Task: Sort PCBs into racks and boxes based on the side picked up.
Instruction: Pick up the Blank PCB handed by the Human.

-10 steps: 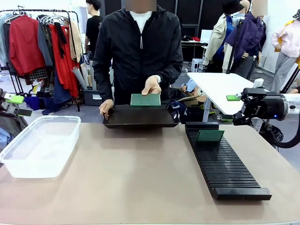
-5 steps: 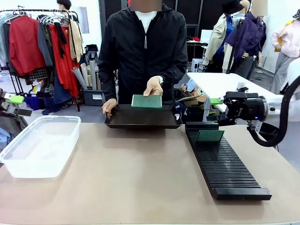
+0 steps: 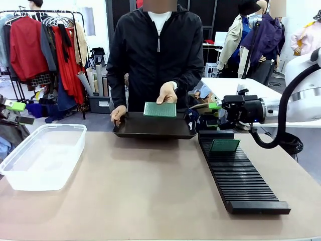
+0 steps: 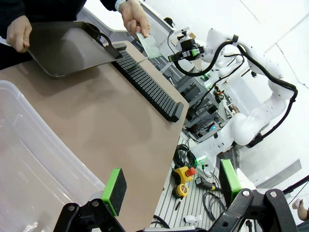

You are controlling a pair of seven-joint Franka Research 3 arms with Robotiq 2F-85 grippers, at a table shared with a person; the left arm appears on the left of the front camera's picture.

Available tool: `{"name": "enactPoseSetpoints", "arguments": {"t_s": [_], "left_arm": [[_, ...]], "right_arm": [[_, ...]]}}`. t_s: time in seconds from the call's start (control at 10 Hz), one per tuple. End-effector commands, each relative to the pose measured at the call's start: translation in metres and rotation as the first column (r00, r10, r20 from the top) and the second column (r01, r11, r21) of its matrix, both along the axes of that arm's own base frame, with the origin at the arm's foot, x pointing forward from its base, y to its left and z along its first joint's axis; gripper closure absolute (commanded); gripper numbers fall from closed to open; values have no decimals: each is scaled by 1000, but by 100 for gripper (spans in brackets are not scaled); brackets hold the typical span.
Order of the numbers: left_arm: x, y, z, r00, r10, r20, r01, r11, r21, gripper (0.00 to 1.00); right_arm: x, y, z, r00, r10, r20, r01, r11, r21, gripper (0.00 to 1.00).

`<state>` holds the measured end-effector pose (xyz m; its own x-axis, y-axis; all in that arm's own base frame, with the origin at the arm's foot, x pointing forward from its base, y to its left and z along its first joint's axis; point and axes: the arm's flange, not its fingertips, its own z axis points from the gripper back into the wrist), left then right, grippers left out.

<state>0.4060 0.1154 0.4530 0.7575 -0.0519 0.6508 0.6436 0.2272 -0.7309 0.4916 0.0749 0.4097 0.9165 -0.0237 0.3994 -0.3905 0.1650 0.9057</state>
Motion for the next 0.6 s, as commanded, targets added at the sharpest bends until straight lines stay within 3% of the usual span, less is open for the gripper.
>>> {"name": "enactPoseSetpoints", "arguments": {"t_s": [0.0,0.5], "left_arm": [[0,0,2,1000,-1,4,1,1000,-2,0],[0,0,2,1000,-1,4,1,1000,-2,0]], "right_arm": [[13,19,-4,998,-39,44,39,999,10,0],[37,57,-10,996,-56,75,54,998,38,0]]}}
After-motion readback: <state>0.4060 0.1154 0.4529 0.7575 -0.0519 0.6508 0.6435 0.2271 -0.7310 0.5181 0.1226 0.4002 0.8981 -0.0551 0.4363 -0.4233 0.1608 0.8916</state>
